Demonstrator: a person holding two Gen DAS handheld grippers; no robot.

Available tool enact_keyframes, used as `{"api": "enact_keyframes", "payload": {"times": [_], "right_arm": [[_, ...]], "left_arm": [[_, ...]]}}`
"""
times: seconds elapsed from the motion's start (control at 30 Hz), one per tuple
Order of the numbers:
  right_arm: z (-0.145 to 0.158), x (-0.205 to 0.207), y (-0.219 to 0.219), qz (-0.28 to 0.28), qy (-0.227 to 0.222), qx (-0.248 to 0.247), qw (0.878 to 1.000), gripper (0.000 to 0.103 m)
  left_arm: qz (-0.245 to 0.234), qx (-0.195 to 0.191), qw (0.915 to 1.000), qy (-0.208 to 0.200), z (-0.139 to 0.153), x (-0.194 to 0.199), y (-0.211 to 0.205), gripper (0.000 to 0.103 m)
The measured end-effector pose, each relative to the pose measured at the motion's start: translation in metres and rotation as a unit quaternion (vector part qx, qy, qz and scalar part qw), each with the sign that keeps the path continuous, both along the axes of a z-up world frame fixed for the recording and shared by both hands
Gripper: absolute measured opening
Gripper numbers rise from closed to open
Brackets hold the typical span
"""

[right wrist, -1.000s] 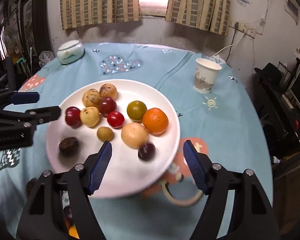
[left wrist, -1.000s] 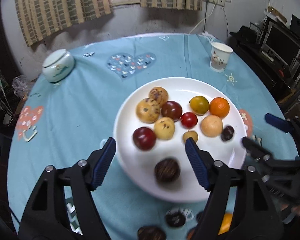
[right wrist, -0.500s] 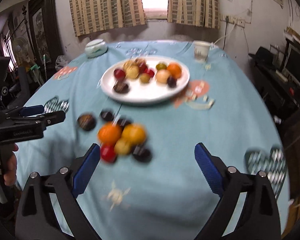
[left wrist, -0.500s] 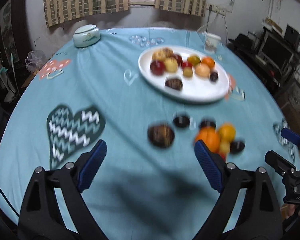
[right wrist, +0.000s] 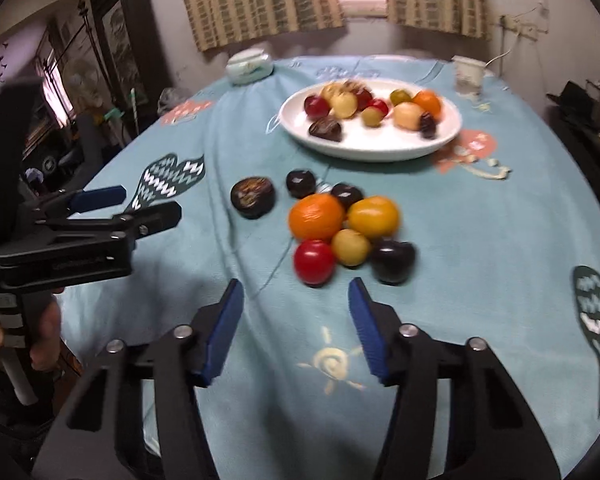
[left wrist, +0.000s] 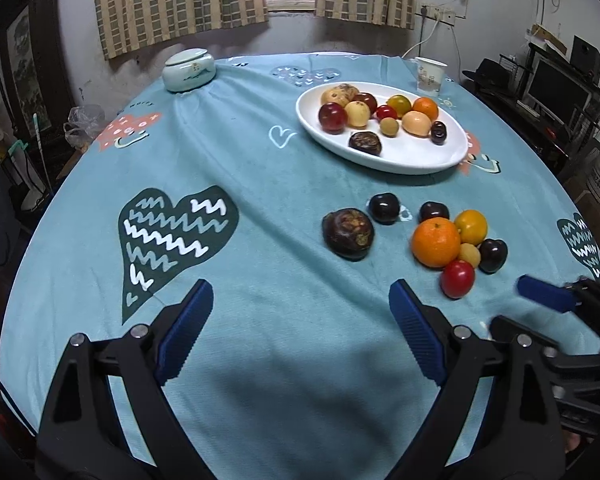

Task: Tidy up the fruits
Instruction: 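Grasp the red tomato-like plum with the right tool while the left tool grasps another mangosteen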

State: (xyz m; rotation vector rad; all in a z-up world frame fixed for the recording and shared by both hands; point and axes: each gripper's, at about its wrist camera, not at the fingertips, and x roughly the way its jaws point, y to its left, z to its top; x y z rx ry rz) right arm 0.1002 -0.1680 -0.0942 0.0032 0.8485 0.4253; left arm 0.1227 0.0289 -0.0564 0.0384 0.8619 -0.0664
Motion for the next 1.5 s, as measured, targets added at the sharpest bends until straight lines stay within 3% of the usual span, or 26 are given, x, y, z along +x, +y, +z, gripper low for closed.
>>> {"api": "enact_keyframes", "payload": {"times": [0.07,0.27,0.4,0.6,0.8,0.83,0.93,0.97,1.0,1.07,1.27,1.5], "right_arm": [[-0.010,0.012,0.008,-0.003,0.017,-0.004,1.000,0.043],[-0.028,0.037,0.015,-0.031,0.046,-0.017,0.998,0.043],[-0.032,0.044,0.018,-0.037,0.041,-0.028,0.998,0.030],[-0.019,0.026,0.010,-0.034,0.023,-0.026,0.999,0.030],[-0.006,0.006,-0.026,-0.058,0.018,-0.004,0.998,0.030],[-0.005,0.004,-0.030,-0.062,0.017,0.001,0.998,0.030],[-0.002,0.001,-0.041,-0.072,0.013,0.016,0.997,0.030],[-0.002,0.001,-0.044,-0.074,0.013,0.018,0.997,0.030],[-0.001,0.001,-0.045,-0.076,0.014,0.021,0.997,0.030],[-0.001,0.000,-0.046,-0.075,0.016,0.025,0.997,0.030],[0.005,-0.004,-0.045,-0.076,0.006,0.031,0.997,0.030],[0.010,-0.007,-0.046,-0.082,-0.005,0.033,0.996,0.030]], "left_arm": [[0.003,-0.001,1.0000,0.000,-0.001,0.000,0.006,0.091],[0.012,-0.006,0.9999,0.001,-0.003,0.003,0.021,0.091],[0.000,0.001,1.0000,0.006,-0.006,0.011,0.016,0.091],[-0.023,0.035,0.9989,0.020,-0.022,0.043,-0.010,0.092],[-0.046,0.054,0.9972,0.024,-0.039,0.067,-0.036,0.091],[-0.049,0.056,0.9969,0.023,-0.041,0.069,-0.039,0.090],[-0.062,0.070,0.9949,0.039,-0.053,0.080,-0.049,0.067],[-0.062,0.069,0.9947,0.044,-0.056,0.083,-0.049,0.064],[-0.060,0.057,0.9959,0.037,-0.056,0.083,-0.048,0.063],[-0.066,0.035,0.9963,0.042,-0.056,0.085,-0.045,0.046],[-0.056,-0.011,0.9982,0.015,-0.031,0.058,-0.032,0.046],[-0.055,-0.028,0.9981,-0.001,-0.007,0.032,-0.024,0.046]]}}
